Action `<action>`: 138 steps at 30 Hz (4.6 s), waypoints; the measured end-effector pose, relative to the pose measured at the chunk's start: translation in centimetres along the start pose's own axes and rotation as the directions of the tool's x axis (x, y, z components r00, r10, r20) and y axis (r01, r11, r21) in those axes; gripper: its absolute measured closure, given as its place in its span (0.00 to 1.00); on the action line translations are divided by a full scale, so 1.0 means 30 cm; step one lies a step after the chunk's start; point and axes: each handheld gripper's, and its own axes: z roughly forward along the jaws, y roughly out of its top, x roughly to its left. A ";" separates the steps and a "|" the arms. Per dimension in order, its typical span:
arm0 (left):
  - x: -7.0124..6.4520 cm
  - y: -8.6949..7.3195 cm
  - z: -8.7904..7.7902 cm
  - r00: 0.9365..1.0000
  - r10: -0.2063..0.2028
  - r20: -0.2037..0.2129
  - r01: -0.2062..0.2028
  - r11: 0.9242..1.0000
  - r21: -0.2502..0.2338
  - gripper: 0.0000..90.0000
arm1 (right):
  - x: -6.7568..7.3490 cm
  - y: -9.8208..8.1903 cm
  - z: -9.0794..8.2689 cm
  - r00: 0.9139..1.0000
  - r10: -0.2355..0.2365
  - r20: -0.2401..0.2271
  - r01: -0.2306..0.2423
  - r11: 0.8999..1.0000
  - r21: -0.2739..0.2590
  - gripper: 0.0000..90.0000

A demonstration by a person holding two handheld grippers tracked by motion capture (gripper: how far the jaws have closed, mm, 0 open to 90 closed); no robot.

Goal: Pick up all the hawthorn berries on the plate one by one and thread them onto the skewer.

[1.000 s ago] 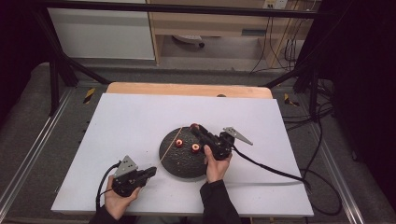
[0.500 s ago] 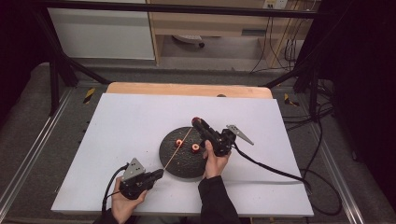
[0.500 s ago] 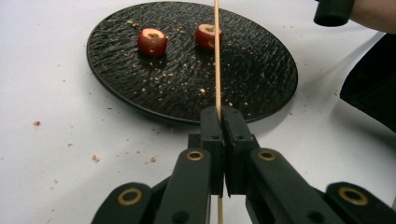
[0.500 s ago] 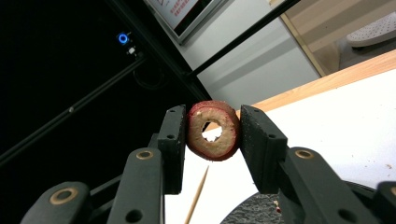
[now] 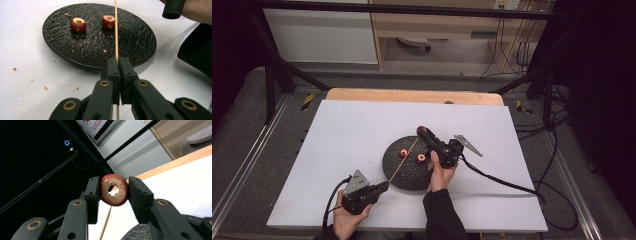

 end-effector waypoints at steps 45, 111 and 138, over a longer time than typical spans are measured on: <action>-0.049 0.188 0.117 0.997 -0.072 -0.030 0.069 0.995 -0.078 0.98 | 0.018 -0.053 -0.030 0.999 0.020 -0.044 -0.019 0.999 0.029 0.70; 0.121 0.068 -0.058 0.999 0.020 -0.046 -0.017 0.998 0.064 0.98 | -0.023 0.016 -0.083 0.905 -0.425 -0.025 0.359 0.730 0.582 0.03; 0.170 -0.003 -0.110 1.000 0.011 -0.022 -0.009 0.995 0.102 0.98 | -0.030 0.060 0.134 0.788 -0.592 -0.168 0.415 0.310 0.855 0.24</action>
